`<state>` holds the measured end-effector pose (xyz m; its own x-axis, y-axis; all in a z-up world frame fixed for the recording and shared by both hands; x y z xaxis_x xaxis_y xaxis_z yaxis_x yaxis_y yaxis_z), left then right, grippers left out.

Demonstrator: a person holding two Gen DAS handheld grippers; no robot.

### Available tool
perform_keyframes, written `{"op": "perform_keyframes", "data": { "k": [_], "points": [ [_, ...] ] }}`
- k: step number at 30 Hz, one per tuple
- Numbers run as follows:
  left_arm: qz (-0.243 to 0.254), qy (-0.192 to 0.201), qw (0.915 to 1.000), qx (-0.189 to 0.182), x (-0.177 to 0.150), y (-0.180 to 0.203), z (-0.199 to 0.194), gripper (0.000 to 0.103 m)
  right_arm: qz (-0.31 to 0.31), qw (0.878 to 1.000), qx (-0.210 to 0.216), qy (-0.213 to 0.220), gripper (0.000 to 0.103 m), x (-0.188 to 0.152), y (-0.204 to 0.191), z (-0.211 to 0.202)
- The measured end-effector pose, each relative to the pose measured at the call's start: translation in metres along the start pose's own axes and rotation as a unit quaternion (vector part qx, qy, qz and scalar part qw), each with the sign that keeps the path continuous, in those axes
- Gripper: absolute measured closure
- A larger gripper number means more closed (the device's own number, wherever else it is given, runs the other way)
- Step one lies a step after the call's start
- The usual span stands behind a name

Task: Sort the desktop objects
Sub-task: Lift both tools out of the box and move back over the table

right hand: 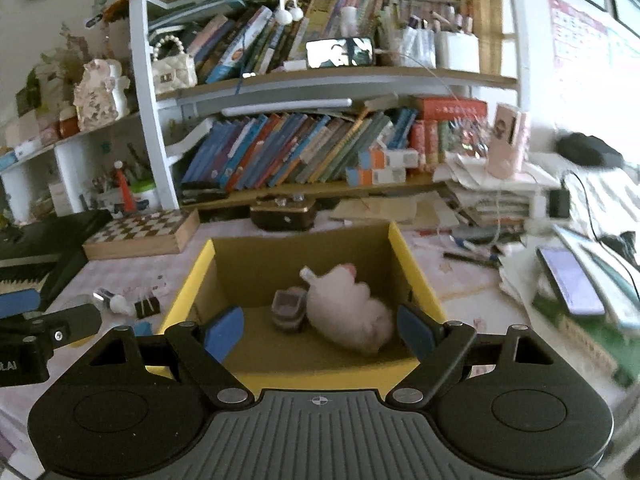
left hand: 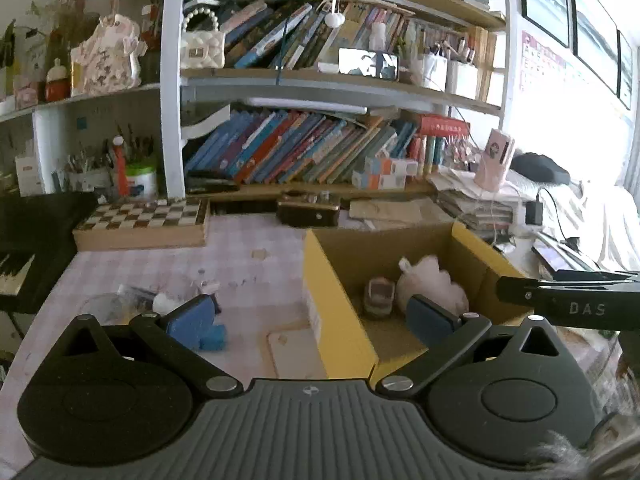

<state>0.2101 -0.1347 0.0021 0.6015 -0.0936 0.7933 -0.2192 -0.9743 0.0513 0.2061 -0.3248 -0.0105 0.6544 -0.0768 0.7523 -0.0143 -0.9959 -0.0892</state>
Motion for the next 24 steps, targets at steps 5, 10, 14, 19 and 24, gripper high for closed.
{"op": "perform_keyframes", "data": {
  "k": [5,10,14,19,24],
  "points": [
    [0.005,-0.021,0.9997,-0.006,-0.028,-0.017,-0.015,0.0,0.015,1.0,-0.014,-0.014,0.017,-0.031,-0.024,-0.013],
    [0.018,-0.037,0.9992,-0.004,-0.057,-0.036,-0.033,0.0,0.011,0.999,-0.021,-0.028,0.017,-0.061,-0.053,-0.028],
    [0.019,-0.049,0.9986,-0.008,-0.074,-0.051,-0.046,0.0,0.017,0.998,-0.024,-0.047,0.017,-0.086,-0.073,-0.035],
    [0.017,-0.072,0.9973,-0.002,-0.1,-0.071,-0.057,0.0,0.013,0.998,-0.017,-0.065,0.017,-0.111,-0.098,-0.042],
    [0.01,-0.087,0.9962,0.009,-0.118,-0.091,-0.067,0.0,0.006,0.997,-0.003,-0.083,0.017,-0.13,-0.121,-0.044]
  ]
}}
Point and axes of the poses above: each gripper's, at about its wrist camera, not at the fingertips, and z roughly the way its jaws point, y to its right, x to its top, the point moved 10 cm from there along z, roughly the way its jaws point, and after that the axes turned 11 degrees about -y, right-handed, at the moved point
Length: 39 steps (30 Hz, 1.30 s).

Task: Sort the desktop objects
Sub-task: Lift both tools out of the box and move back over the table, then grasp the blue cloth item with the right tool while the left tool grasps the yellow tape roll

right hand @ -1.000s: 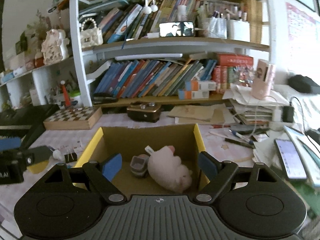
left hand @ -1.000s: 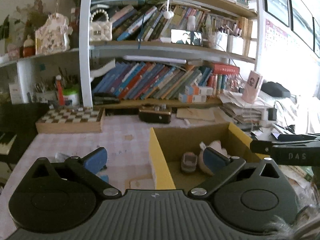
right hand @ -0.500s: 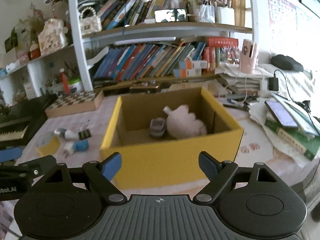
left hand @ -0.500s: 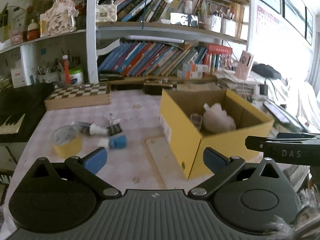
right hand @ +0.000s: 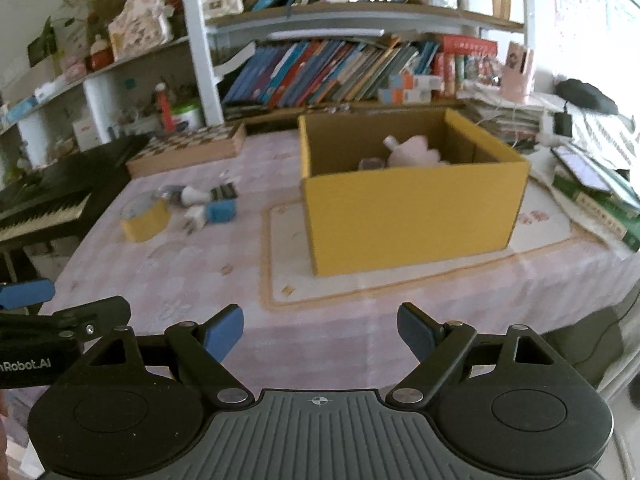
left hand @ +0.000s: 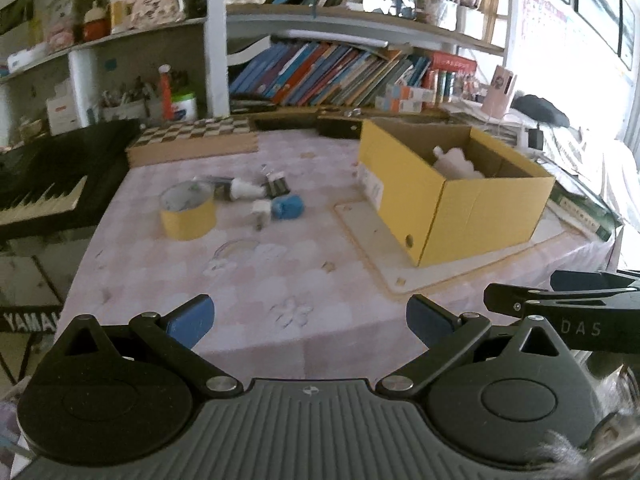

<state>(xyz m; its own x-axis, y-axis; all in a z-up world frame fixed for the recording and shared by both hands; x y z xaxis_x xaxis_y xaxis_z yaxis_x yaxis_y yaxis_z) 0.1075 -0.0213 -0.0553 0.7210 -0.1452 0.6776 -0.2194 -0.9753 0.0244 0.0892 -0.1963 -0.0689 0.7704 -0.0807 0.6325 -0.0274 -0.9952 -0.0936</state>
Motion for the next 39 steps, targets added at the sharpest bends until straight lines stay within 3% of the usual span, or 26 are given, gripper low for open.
{"op": "perform_keyframes", "data": {
  "k": [20,27,39],
  "points": [
    [-0.059,-0.013,0.9966,0.056,-0.036,-0.07,-0.024,0.0,-0.076,0.994,0.068,-0.036,0.017,-0.023,-0.087,0.01],
    [-0.069,0.005,0.9958,0.06,-0.033,-0.088,-0.031,0.0,-0.096,0.991,0.08,-0.039,0.017,-0.023,-0.109,0.014],
    [-0.086,-0.001,0.9938,0.07,-0.026,-0.11,-0.025,0.0,-0.113,0.989,0.087,-0.042,0.017,-0.01,-0.13,0.025]
  ]
}}
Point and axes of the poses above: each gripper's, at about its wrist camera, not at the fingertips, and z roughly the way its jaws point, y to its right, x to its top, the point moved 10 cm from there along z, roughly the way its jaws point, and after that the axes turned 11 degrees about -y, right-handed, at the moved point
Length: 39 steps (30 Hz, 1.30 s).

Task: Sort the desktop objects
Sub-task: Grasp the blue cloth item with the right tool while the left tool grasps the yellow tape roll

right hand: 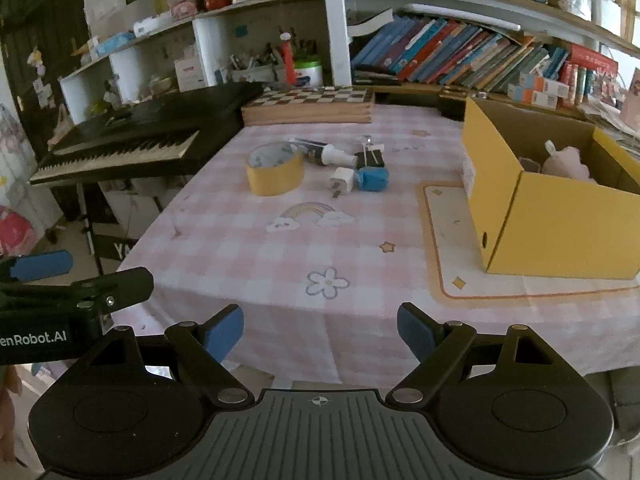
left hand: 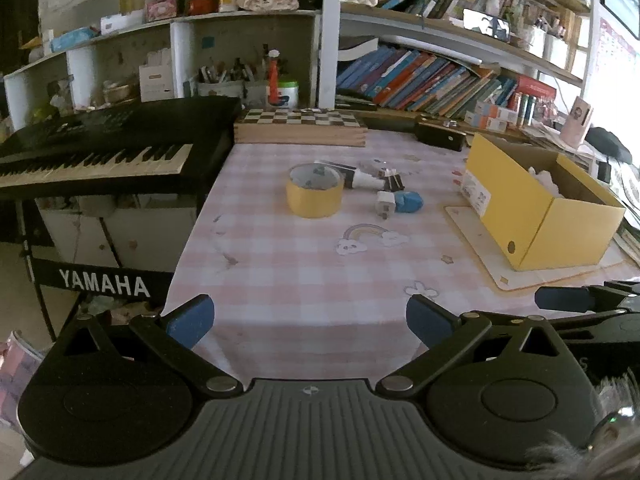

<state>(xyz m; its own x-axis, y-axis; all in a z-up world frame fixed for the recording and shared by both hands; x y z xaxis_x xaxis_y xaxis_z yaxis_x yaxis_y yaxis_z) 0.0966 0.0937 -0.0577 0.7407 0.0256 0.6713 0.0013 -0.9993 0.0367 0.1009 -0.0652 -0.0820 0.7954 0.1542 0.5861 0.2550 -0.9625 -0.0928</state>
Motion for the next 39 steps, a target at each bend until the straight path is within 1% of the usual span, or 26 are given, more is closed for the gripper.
{"op": "perform_keyframes", "data": {
  "k": [6,10,18,29,39],
  "points": [
    [-0.012,-0.009,0.9999,0.003,0.004,-0.004,0.013,0.0,-0.008,1.0,0.002,-0.009,0.017,0.008,-0.001,0.012],
    [-0.018,-0.011,0.9997,0.008,0.013,-0.006,0.024,0.0,-0.014,1.0,0.006,-0.014,0.017,0.018,0.001,0.023],
    [-0.029,-0.011,0.9992,0.023,0.047,-0.01,0.053,0.0,-0.028,0.999,0.017,-0.017,0.017,0.055,0.007,0.051],
    [-0.039,-0.03,0.9981,0.036,0.085,-0.006,0.099,0.0,-0.04,0.998,0.027,-0.029,0.017,0.099,0.025,0.09],
    [-0.032,-0.042,0.9975,0.048,0.117,-0.001,0.138,0.0,-0.016,0.999,0.014,-0.035,0.017,0.131,0.054,0.125]
  ]
}}
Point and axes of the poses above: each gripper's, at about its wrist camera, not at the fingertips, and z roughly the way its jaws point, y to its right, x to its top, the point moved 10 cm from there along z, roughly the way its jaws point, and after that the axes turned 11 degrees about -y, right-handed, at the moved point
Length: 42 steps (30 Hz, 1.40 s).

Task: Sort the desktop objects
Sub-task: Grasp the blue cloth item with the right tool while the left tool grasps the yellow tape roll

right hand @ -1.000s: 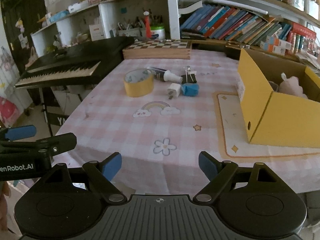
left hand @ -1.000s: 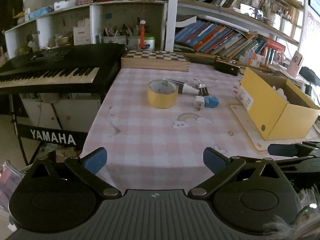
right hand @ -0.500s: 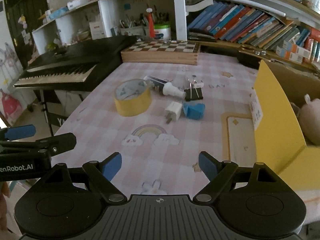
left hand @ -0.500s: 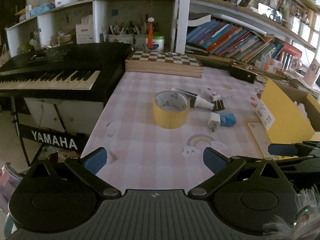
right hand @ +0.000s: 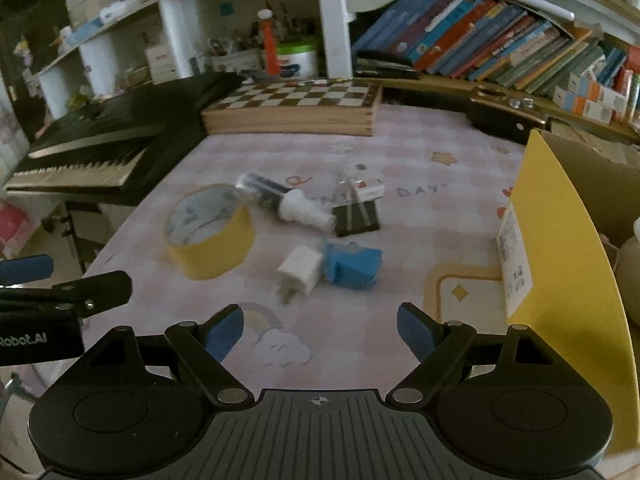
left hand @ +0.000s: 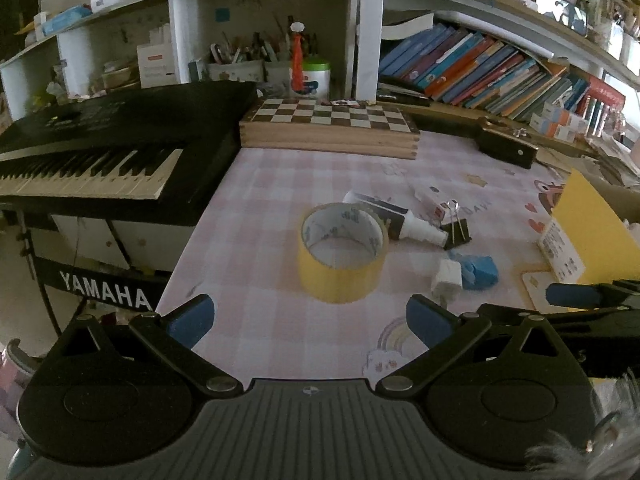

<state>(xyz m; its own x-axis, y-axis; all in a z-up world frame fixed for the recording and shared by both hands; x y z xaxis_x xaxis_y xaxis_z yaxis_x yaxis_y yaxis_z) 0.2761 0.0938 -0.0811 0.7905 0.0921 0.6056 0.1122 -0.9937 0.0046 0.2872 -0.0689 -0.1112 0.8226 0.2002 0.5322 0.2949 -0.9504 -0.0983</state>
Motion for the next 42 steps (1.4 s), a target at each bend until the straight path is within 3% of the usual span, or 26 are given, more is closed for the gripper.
{"op": "perform_keyframes", "data": {
  "k": [9,11,15,29,34,41,42],
  "points": [
    [0.018,-0.008,0.9997,0.011,0.028,0.011,0.036,0.0,0.018,1.0,-0.015,-0.015,0.017,0.021,0.023,0.029],
    [0.024,-0.01,0.9996,0.014,0.034,0.013,0.045,0.0,0.012,1.0,-0.021,-0.017,0.02,0.025,0.025,0.035],
    [0.034,-0.018,0.9991,0.017,0.04,0.017,0.06,0.0,0.005,0.999,-0.032,-0.03,0.034,0.029,0.03,0.048],
    [0.057,-0.038,0.9974,0.022,0.053,0.028,0.104,0.0,-0.01,0.999,-0.01,-0.051,0.04,0.034,0.026,0.071],
    [0.067,-0.045,0.9963,0.029,0.052,0.03,0.115,0.0,-0.023,0.999,-0.006,-0.044,0.06,0.035,0.025,0.071],
    [0.066,-0.063,0.9956,0.022,0.045,0.029,0.125,0.005,-0.029,0.999,0.006,-0.042,0.062,0.037,0.023,0.07],
    [0.065,-0.063,0.9957,0.019,0.045,0.03,0.124,0.01,-0.029,0.999,0.007,-0.041,0.063,0.038,0.022,0.069]
  ]
}}
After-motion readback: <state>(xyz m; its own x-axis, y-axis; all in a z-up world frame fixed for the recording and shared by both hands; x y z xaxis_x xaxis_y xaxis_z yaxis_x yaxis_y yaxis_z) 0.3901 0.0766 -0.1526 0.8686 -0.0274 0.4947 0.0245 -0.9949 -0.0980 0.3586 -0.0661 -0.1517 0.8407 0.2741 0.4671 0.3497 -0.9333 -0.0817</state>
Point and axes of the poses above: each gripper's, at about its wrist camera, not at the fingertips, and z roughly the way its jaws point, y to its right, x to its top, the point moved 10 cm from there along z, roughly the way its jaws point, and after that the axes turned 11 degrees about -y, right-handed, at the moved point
